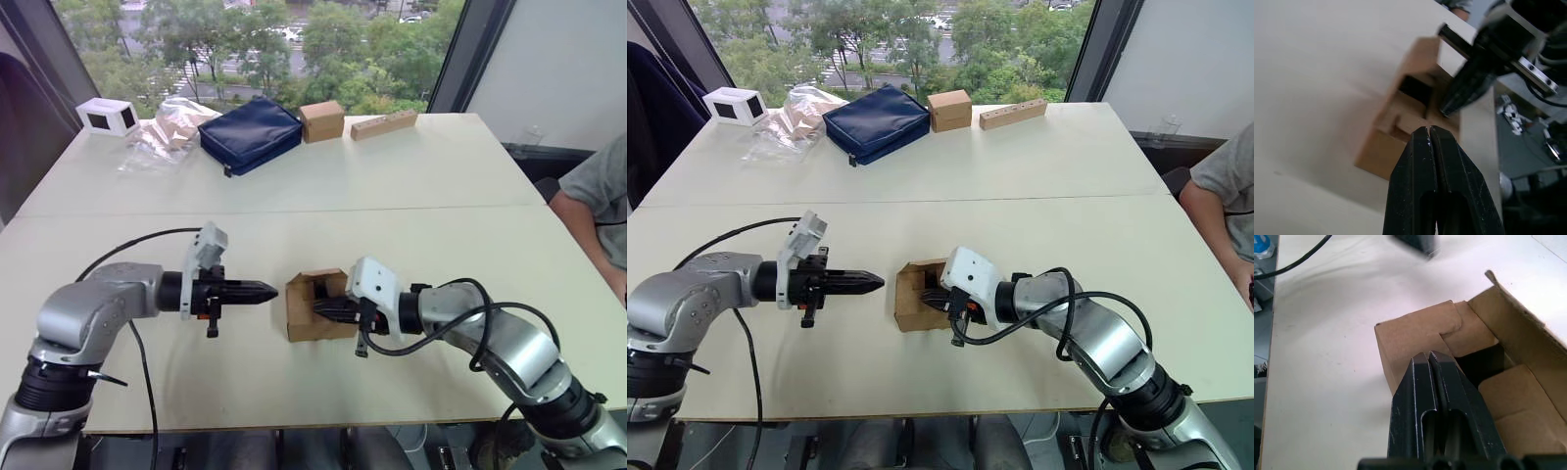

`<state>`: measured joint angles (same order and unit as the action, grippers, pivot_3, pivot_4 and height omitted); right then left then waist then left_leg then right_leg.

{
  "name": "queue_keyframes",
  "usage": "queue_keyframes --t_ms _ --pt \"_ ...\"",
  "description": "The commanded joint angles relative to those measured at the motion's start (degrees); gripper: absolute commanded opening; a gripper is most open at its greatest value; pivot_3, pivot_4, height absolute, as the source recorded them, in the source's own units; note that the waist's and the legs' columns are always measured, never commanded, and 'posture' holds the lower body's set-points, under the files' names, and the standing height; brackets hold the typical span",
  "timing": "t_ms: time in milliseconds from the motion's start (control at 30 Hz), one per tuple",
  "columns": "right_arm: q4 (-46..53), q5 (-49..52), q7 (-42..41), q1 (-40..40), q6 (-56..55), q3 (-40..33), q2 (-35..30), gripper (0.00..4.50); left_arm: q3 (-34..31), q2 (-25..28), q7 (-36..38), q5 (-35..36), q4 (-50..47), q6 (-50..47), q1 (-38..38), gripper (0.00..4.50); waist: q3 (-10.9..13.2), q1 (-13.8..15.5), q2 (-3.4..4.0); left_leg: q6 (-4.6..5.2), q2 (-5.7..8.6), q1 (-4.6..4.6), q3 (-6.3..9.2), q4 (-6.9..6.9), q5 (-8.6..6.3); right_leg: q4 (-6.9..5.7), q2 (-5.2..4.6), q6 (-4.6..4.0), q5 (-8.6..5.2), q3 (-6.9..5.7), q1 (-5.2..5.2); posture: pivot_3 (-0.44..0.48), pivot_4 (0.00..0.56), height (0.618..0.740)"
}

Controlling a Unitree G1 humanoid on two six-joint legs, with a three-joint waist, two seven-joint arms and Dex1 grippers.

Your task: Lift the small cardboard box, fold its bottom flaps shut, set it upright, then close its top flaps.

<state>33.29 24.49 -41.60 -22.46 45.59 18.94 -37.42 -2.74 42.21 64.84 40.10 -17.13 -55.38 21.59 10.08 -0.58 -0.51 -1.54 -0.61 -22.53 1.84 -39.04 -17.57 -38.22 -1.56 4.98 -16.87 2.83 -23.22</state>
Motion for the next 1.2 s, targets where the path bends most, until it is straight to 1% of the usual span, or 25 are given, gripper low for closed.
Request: queue_keyframes --t_ms 33,200,367,500,600,733,800,867,933,1000,1100,1200 --pt "0.04 -0.48 -0.67 -0.99 -1.22 -0.92 0.41 0.00 3.16 -1.10 -2.23 -1.47 -1.82 2.34 -0.09 0.03 0.00 -0.13 0.00 0.00 0.00 0.00 -0.01 0.00 0.00 0.00 0.01 0.00 0.00 0.00 0.00 0.000 0.150 0.740" --pt "-0.16 -0.78 -0.92 -1.41 -0.98 -1.19 0.55 0.00 5.76 -2.72 -3.29 -1.95 -0.95 3.57 1.05 0.03 0.00 -0.20 0.00 0.00 -0.01 0.01 -0.02 0.01 0.00 0.00 0.04 0.00 0.00 0.00 -0.03 0.000 0.150 0.740" --pt "-0.06 -1.01 -0.27 -1.54 -0.58 -1.47 1.04 0.00 8.12 -3.03 -3.04 -2.71 -0.17 4.61 1.02 0.03 0.00 -0.20 0.00 0.01 -0.01 0.01 -0.02 0.01 0.00 0.00 0.05 0.00 0.00 -0.01 -0.03 0.000 0.150 0.740" --pt "0.90 -0.30 0.34 -1.61 0.40 -2.46 1.45 0.00 8.74 -2.72 -2.54 -2.50 0.10 5.12 1.08 0.03 0.00 -0.20 0.00 0.00 -0.01 0.01 -0.02 0.01 0.00 0.00 0.04 0.00 0.00 0.00 -0.03 0.000 0.150 0.740" --pt "2.54 3.46 0.08 -2.19 2.19 -6.66 1.79 0.00 9.90 -2.34 -1.92 -3.25 0.41 5.88 1.12 0.03 0.00 -0.15 0.00 0.01 0.00 0.00 -0.02 0.01 0.00 0.00 0.04 0.00 0.00 -0.01 -0.03 0.000 0.150 0.740" --pt "3.44 17.23 0.33 -4.58 8.85 -17.95 4.21 0.00 9.89 -2.78 -1.98 -3.08 1.03 5.96 1.54 0.03 0.00 -0.17 0.00 0.01 -0.01 0.01 -0.02 0.02 0.00 0.00 0.04 0.00 0.00 -0.01 -0.02 0.000 0.150 0.740" --pt "1.25 20.93 2.23 -7.56 9.80 -22.27 5.82 0.00 10.13 -2.73 -1.98 -3.40 1.30 6.32 1.77 0.03 0.00 -0.18 0.00 0.01 -0.01 0.01 -0.02 0.02 0.00 0.00 0.04 0.00 0.00 -0.01 -0.02 0.000 0.150 0.740" --pt "-1.97 17.55 3.46 -10.29 8.15 -21.10 5.62 0.00 10.21 -2.83 -2.04 -3.40 1.44 6.45 1.95 0.03 0.00 -0.22 0.00 0.01 -0.01 0.01 -0.02 0.02 0.00 0.00 0.04 0.00 0.00 -0.01 -0.01 0.000 0.150 0.740" --pt "-5.51 10.85 4.01 -12.50 5.22 -15.34 4.35 0.00 10.28 -2.87 -2.08 -3.33 1.46 6.59 2.06 0.03 0.00 -0.28 0.00 0.01 -0.01 0.02 -0.03 0.02 0.00 0.00 0.04 0.00 0.00 -0.01 -0.02 0.000 0.150 0.740" --pt "-8.19 6.24 3.81 -13.92 3.38 -10.45 3.51 0.00 10.26 -2.79 -2.15 -3.31 1.45 6.68 2.16 0.03 0.00 -0.34 0.00 0.01 -0.01 0.02 -0.06 0.07 0.00 0.01 0.05 -0.01 0.00 -0.01 -0.06 0.000 0.150 0.740" --pt "-12.23 0.08 3.63 -15.24 1.30 -4.43 2.89 0.00 10.08 -2.51 -2.33 -3.37 1.25 6.72 2.10 0.03 0.00 -0.37 0.01 0.01 -0.01 0.01 -0.11 0.08 0.00 0.00 0.05 -0.01 0.00 0.00 -0.10 0.000 0.150 0.740" --pt "-13.00 -2.65 1.69 -14.86 -0.06 -0.81 2.18 0.00 9.83 -2.12 -2.47 -3.20 0.60 6.60 1.79 0.03 0.00 -0.24 0.01 0.01 -0.01 -0.01 -0.11 0.07 0.00 0.00 0.04 -0.01 0.00 0.00 -0.11 0.000 0.150 0.740"
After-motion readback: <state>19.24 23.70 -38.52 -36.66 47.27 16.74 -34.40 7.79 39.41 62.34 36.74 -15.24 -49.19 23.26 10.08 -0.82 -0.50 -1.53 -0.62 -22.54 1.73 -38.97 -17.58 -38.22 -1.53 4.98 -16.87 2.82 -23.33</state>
